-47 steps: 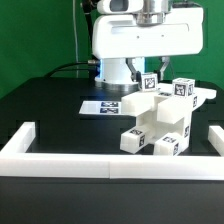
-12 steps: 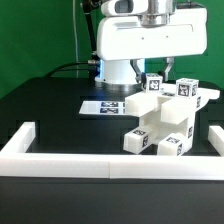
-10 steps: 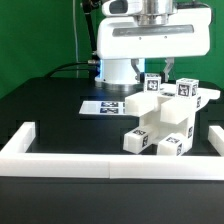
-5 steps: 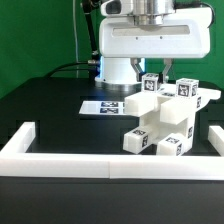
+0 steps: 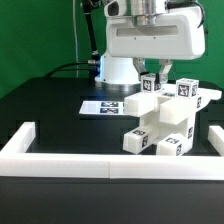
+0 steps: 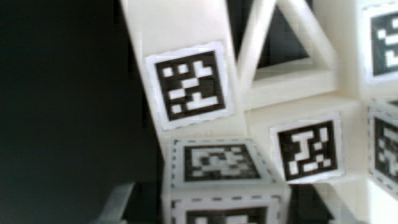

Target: Assemble chair

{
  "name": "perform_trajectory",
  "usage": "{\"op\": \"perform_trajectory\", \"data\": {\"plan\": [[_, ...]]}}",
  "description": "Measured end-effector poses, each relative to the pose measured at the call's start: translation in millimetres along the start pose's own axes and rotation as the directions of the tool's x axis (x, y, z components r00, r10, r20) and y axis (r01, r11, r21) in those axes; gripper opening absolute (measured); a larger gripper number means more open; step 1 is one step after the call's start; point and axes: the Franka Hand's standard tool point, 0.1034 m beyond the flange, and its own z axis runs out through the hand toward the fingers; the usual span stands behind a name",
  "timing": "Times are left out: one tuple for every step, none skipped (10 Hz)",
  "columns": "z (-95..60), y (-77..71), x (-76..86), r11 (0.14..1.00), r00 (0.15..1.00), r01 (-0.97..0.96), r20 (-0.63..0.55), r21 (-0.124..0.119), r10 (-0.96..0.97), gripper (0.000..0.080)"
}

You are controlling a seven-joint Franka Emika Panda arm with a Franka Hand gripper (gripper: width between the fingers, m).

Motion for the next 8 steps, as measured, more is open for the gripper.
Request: {"op": "perform_trajectory", "data": {"plan": [[0.0,0.0,0.0,1.0,1.0,0.004,0.0,0.0,-0.004,0.036],[0.0,-0.1,-0.2,0.999,0.999,0.034,-0.002,-0.004,-0.034,0.0543],[0.2,-1.1,-1.6,0.996,0.996,0.091,-0.005,-0.011,-0.091,0.0627],[0.1,-1.4,-1.8,0.995,0.995,0.096,-0.005,-0.01,-0.096,0.0643],[-0.2,-2.5,-2.8,0.99,0.99,0.14,-0.005,-0.011,-0.14,0.0643],[-0.7,-3.1,-3.0,0.954,0.954,0.3,-0.005,-0.013,-0.3,0.0648],[-0.5,-3.0,-2.7,0.905,0.905,0.426,-0.005,-0.016,-0.426,0.0649],[-0.1,-3.0,-2.6,0.871,0.871,0.491,-0.006,-0.017,-0.491,0.0649]]}}
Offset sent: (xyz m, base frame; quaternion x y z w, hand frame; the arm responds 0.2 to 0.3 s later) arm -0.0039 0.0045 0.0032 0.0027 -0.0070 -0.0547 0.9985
